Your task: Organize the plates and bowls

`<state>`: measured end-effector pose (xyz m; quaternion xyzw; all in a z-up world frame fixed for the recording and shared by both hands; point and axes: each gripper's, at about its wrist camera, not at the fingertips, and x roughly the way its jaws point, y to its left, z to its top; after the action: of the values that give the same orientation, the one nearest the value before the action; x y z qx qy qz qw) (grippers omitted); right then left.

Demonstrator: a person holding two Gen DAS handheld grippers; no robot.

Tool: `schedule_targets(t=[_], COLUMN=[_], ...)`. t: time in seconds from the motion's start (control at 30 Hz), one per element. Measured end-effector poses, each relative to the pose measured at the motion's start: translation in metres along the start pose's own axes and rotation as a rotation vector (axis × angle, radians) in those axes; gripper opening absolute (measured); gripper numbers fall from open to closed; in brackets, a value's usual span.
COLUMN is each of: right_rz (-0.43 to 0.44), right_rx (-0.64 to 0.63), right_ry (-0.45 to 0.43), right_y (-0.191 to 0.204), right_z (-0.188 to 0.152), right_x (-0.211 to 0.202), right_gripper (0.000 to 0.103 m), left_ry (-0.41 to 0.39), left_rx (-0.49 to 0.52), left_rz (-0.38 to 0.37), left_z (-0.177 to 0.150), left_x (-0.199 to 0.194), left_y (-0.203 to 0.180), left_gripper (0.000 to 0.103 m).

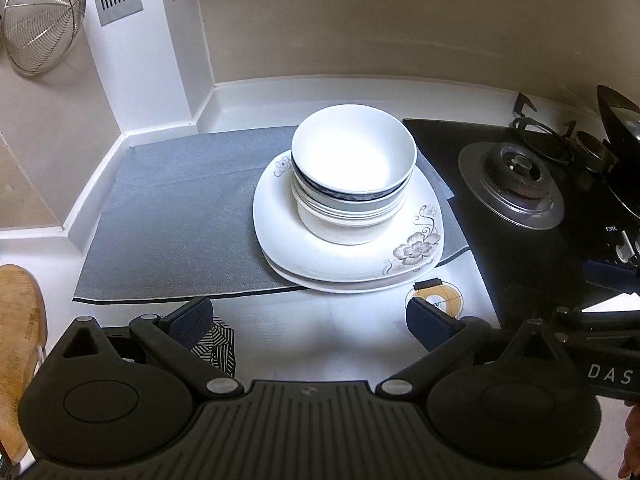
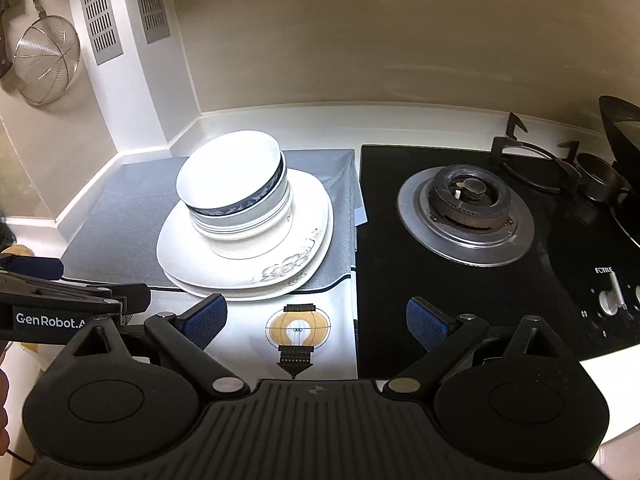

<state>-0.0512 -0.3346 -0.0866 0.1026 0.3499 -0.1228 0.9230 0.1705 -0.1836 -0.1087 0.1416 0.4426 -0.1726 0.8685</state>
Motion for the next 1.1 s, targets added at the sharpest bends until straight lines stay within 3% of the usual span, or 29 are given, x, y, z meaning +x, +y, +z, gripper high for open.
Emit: schedule_targets(t=[0.73, 0.93, 1.1], right_rz=[0.0, 0.006, 0.022], right_rx=[-0.005, -0.005, -0.019], right_ry=[-0.01, -0.014, -0.025], right_y=[-0.003, -0.004, -0.003], right_z=[-0.001, -0.001, -0.001], right_x=[-0.002, -0.003, -0.006], right_gripper=[0.097, 0.097, 0.097], left_ry=[0.028, 0.015, 0.047], left_rx=[0.026, 0.085, 0.045], left_rz=[0.018, 0.105, 0.041], left_z=[0.003, 0.002, 0.001], left_x=[0.001, -0.001, 0.005], left_y=[-0.005, -0.014, -0.011], left_gripper=[0.103, 0.103, 0.103])
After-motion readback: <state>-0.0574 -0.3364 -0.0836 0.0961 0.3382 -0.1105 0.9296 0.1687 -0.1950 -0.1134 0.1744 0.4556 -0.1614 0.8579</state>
